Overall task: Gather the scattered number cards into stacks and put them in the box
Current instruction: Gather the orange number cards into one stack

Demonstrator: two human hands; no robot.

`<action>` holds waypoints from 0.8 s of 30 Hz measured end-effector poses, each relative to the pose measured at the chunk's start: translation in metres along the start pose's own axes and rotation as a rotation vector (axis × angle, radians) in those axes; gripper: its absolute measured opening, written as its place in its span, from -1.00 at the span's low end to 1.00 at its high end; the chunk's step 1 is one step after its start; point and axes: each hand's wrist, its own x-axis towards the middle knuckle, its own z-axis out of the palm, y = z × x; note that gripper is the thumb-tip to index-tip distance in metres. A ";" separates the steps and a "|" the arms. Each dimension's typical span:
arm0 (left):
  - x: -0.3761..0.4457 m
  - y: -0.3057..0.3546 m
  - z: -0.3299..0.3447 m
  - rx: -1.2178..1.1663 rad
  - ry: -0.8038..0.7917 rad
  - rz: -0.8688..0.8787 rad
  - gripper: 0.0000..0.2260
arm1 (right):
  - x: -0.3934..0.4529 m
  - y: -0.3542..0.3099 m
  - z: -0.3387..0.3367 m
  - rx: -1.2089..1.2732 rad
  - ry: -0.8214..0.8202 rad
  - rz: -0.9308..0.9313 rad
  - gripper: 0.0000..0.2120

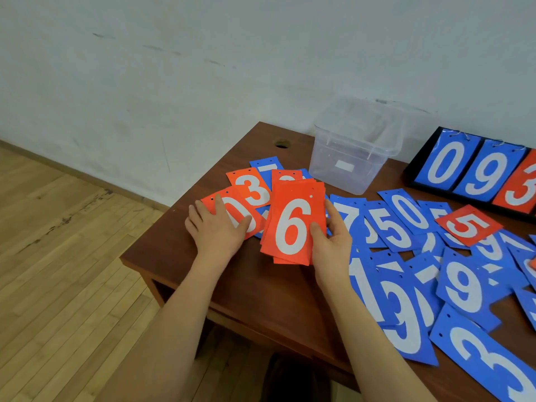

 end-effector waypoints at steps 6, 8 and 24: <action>0.011 -0.005 0.000 0.026 -0.063 0.033 -0.35 | 0.005 0.007 0.006 -0.026 0.003 0.028 -0.59; 0.012 -0.009 -0.003 -0.048 -0.023 0.042 -0.41 | 0.002 0.008 0.008 -0.029 -0.002 0.017 -0.60; 0.002 -0.024 -0.014 -0.427 0.197 0.162 -0.55 | -0.004 0.011 0.010 -0.077 0.028 0.022 -0.60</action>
